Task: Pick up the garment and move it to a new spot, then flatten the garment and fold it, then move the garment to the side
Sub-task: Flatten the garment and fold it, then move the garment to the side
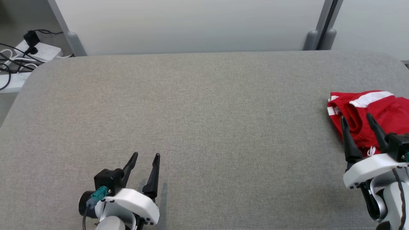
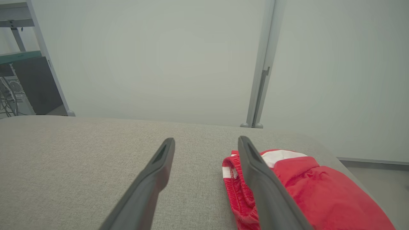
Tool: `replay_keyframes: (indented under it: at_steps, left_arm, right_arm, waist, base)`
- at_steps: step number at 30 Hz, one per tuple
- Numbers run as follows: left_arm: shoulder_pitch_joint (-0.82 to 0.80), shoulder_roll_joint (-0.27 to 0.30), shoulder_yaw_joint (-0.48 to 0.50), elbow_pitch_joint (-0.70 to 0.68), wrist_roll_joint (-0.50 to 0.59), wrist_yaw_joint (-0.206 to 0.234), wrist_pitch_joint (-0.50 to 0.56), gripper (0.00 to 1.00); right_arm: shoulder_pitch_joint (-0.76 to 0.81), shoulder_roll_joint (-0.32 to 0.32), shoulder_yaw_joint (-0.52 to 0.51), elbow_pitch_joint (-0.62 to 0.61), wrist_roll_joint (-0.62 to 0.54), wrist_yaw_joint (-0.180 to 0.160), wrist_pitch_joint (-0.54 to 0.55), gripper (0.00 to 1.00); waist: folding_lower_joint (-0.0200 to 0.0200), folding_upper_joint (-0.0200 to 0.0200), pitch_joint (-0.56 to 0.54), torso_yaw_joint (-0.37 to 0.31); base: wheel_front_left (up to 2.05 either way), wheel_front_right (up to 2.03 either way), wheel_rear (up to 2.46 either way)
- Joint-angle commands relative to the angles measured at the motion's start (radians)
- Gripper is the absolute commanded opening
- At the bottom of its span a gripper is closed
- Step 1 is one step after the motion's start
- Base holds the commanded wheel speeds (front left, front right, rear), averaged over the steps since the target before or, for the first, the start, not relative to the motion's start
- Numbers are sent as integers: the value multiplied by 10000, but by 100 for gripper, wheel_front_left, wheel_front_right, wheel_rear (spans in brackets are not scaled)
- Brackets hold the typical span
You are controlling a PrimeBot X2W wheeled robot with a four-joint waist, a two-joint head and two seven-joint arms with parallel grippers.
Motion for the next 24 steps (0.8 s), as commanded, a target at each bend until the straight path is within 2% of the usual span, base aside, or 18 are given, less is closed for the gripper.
replay_keyframes:
  at_steps: [1,24]
  left_arm:
    - [23,148,443,-370,223,141,-49,100]
    - [1177,144,1702,-1420,1312,423,-49,100]
  right_arm:
    - [149,-84,83,-297,69,14,-112,100]
    - [1758,632,-256,-743,-50,14,-112,100]
  waist:
    - [0,-1,-242,159]
    - [0,-1,-850,358]
  base:
    - [0,0,0]
    - [0,0,0]
